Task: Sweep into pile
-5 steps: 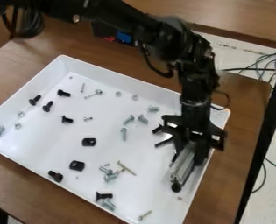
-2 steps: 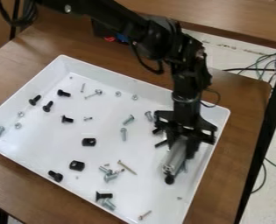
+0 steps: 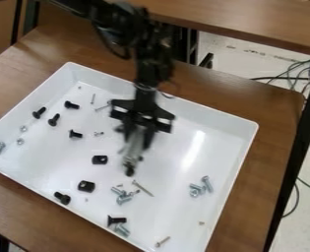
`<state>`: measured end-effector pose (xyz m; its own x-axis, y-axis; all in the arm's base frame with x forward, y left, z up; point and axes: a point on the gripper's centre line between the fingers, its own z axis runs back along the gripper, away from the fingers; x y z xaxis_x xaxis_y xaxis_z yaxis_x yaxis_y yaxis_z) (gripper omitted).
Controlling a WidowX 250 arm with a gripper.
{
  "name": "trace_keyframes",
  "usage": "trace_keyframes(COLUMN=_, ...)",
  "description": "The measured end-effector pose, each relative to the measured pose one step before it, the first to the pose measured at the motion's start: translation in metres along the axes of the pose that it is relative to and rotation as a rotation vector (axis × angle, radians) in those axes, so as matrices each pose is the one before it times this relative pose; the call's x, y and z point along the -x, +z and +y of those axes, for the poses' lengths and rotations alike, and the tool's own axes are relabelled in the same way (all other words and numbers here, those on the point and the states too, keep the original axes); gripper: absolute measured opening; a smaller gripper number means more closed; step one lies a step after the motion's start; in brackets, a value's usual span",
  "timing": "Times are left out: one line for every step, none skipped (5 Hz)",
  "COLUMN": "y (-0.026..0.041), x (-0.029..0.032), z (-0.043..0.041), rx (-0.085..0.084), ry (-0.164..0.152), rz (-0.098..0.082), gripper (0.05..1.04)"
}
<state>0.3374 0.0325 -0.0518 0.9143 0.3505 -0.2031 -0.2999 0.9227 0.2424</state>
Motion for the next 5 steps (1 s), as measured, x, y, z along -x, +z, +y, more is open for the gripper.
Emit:
trace_keyframes(y=-0.01346, x=-0.00169, z=0.04539, rx=-0.0387, ry=0.0686, rz=0.0341, gripper=0.363)
trace_keyframes(y=-0.01561, x=0.00307, z=0.05883, rx=0.0049, ry=0.087, rz=0.0246, gripper=0.363)
trace_keyframes(y=-0.00178, x=0.00641, z=0.0292, rx=0.0335, ry=0.0332, rz=0.0157, gripper=0.363)
trace_keyframes(y=0.00765, x=0.00375, z=-0.00633, rx=0.0594, ry=-0.0516, rz=0.0028, gripper=0.363)
trace_keyframes(y=0.02537, x=0.0016, z=-0.012, rx=0.0822, ry=-0.0513, rz=-0.0576, gripper=0.363)
